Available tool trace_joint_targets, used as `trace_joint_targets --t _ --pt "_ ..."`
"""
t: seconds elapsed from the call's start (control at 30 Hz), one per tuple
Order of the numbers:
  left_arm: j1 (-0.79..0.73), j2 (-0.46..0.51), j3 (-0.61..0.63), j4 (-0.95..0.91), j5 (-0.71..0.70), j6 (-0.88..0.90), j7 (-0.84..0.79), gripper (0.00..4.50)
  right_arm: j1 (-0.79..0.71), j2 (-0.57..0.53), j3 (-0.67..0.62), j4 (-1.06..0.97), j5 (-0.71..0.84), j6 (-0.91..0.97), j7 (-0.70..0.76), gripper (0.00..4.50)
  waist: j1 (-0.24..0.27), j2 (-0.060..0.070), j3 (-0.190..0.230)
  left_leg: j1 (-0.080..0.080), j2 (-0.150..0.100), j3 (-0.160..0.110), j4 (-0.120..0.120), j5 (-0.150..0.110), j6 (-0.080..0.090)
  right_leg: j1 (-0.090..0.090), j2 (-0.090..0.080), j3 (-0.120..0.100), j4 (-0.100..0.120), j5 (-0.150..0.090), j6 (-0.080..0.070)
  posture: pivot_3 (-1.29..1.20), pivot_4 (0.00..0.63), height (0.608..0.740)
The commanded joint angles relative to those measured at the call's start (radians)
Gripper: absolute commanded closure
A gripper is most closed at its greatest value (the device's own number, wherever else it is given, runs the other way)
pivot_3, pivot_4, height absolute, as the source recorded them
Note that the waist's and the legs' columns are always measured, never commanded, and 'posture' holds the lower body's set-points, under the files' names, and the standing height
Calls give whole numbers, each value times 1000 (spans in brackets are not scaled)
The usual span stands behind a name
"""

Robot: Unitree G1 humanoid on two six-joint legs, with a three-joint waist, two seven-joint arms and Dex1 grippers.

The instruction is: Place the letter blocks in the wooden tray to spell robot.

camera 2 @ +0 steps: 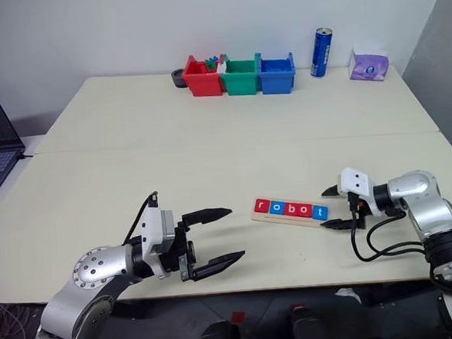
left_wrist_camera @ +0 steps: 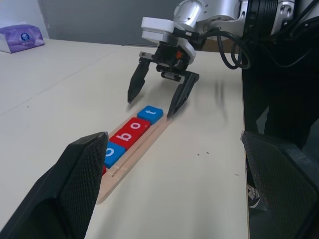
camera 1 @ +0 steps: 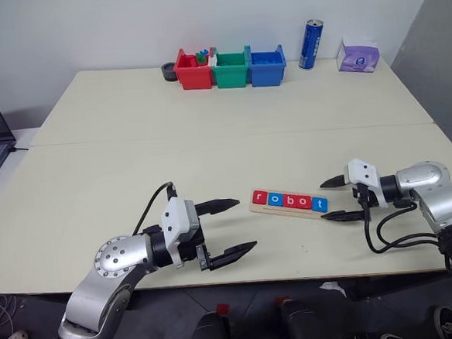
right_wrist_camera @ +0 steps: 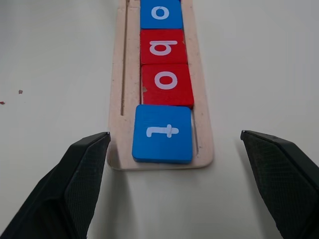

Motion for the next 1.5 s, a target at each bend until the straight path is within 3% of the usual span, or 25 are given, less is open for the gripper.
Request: trace_joint_targets --t 0.03,0.1,0.43,1.5 --pt "-6 1 18 -35 -11 -9 0 0 -5 -26 -41 -40 27 10 4 411 0 0 0 0 0 0 0 0 0 0 0 0 0 0 0 0 150 740" --pt "-6 2 19 -35 -12 -9 -1 0 6 -33 -45 -52 35 17 10 932 0 0 0 0 0 0 0 0 0 0 0 0 0 0 0 0 150 740" --pt "-2 10 26 -40 -18 -2 -4 0 75 -50 -60 -138 67 61 21 4457 0 0 0 0 0 0 0 0 0 0 0 0 0 0 0 0 150 740" --pt "11 23 36 -47 -23 -2 -10 0 140 -60 -36 -212 61 75 25 4457 0 0 0 0 0 0 0 0 0 0 0 0 0 -1 1 0 150 740"
